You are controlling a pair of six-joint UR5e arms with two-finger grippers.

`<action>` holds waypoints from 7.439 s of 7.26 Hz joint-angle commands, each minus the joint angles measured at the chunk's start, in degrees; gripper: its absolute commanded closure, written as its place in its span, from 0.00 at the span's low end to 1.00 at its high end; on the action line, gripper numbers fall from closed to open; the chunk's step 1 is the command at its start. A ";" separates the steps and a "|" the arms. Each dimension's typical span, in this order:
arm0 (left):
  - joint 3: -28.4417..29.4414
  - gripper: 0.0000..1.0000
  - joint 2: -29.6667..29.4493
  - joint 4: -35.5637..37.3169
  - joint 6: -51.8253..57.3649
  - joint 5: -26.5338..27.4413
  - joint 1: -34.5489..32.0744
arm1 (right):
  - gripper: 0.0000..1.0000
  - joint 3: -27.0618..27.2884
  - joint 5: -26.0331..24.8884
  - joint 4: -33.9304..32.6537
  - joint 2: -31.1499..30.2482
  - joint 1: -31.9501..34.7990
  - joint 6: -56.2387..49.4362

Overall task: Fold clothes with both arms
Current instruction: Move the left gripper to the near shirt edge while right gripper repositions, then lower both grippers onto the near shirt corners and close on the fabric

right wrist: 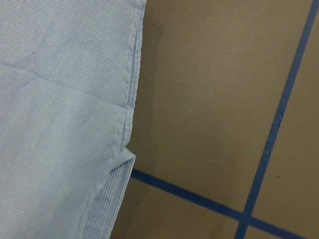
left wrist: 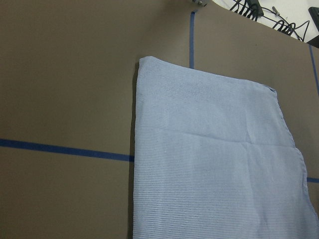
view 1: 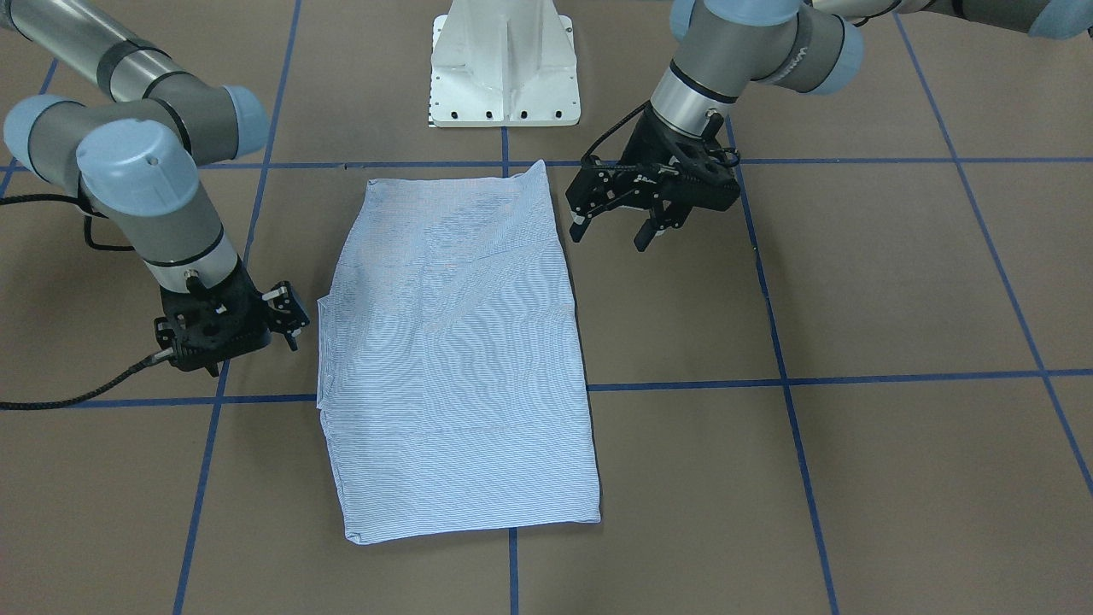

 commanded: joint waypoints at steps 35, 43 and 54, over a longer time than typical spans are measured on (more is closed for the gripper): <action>3.33 1.00 -1.51 5.50 -13.78 7.64 20.47 | 0.00 11.72 -14.64 -13.04 -1.29 -30.74 70.85; 3.24 1.00 -1.52 5.50 -13.78 7.72 20.47 | 0.00 10.57 -14.38 -13.04 -1.56 -31.44 71.03; 3.24 1.00 -1.43 5.50 -13.78 7.72 20.38 | 1.00 10.92 -13.24 -13.04 -0.77 -31.36 70.76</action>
